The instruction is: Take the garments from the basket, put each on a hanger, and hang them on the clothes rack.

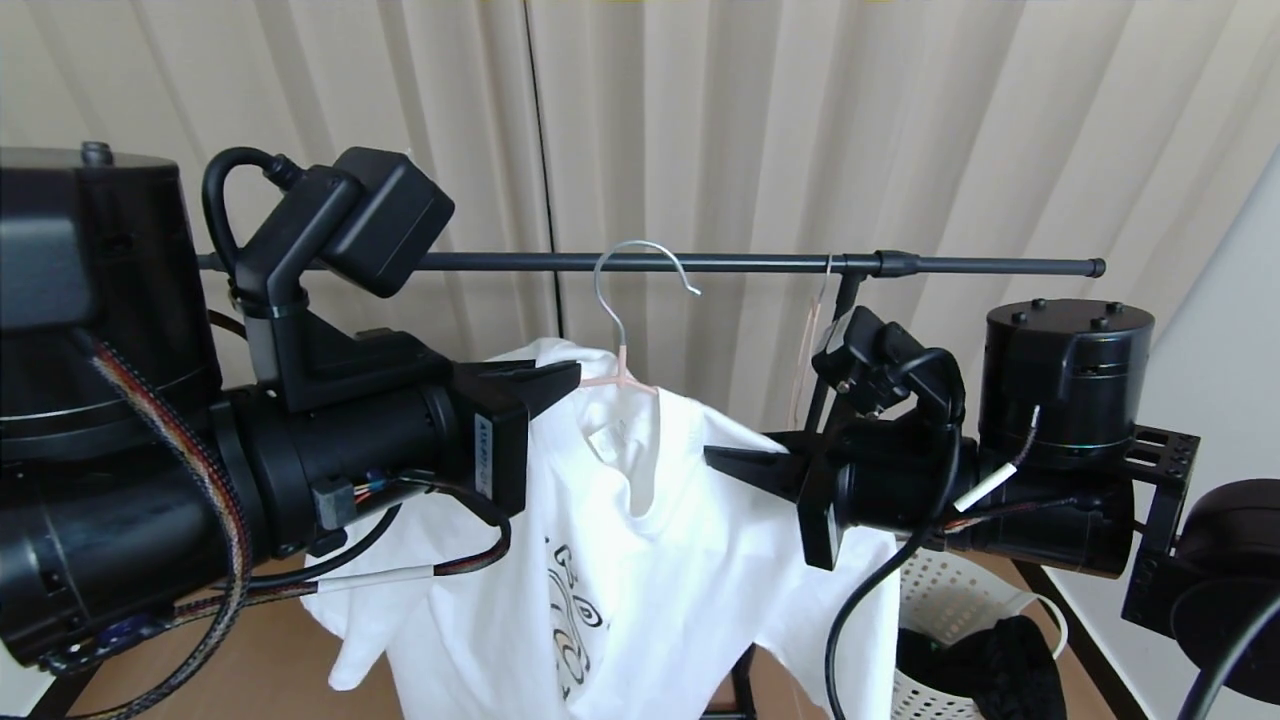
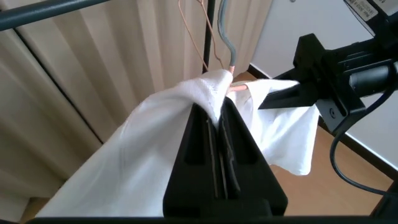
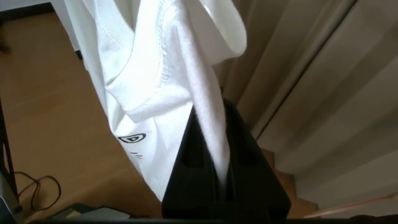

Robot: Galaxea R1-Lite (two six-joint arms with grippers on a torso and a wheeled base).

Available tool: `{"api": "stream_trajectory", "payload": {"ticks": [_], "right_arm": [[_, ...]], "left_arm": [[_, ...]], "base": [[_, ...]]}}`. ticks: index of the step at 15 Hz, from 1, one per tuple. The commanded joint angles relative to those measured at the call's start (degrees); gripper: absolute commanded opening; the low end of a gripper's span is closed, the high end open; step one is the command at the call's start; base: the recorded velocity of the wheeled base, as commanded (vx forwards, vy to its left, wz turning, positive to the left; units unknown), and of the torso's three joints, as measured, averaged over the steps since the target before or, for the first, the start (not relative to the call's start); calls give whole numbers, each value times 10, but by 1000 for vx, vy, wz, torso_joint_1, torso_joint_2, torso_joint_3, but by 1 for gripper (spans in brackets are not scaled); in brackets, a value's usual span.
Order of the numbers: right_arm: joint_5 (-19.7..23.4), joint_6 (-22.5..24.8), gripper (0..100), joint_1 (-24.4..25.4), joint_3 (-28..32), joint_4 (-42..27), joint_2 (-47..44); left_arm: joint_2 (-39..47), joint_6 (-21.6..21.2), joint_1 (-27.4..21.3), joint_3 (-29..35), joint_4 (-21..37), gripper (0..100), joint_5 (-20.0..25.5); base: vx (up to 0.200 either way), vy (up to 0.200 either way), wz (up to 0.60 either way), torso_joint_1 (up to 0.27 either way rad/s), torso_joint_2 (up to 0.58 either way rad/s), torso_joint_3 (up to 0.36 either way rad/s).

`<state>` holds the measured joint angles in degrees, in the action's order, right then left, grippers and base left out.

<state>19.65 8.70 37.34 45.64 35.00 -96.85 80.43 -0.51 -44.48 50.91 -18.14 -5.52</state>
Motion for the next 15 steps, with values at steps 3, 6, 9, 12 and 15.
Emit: {"api": "stream_trajectory", "payload": {"ticks": [3, 6, 9, 12, 15], "right_arm": [[-2, -19, 0, -2, 5, 2, 6], [-7, -33, 0, -9, 2, 35, 7], [-7, -42, 0, -10, 4, 38, 9], [-6, -43, 0, -10, 2, 39, 13], [-6, -44, 0, -10, 1, 39, 16]], "left_arm": [[15, 1, 1, 3, -1, 0, -2], [16, 0, 0, 2, -1, 0, -5], [17, 0, -2, 0, -1, 0, -6], [25, 0, -3, -3, -1, 0, -8], [34, 0, -4, -3, -1, 0, -16]], "base": [[0, 0, 0, 0, 0, 0], [0, 0, 0, 0, 0, 0], [0, 0, 0, 0, 0, 0], [0, 0, 0, 0, 0, 0], [0, 0, 0, 0, 0, 0]]}}
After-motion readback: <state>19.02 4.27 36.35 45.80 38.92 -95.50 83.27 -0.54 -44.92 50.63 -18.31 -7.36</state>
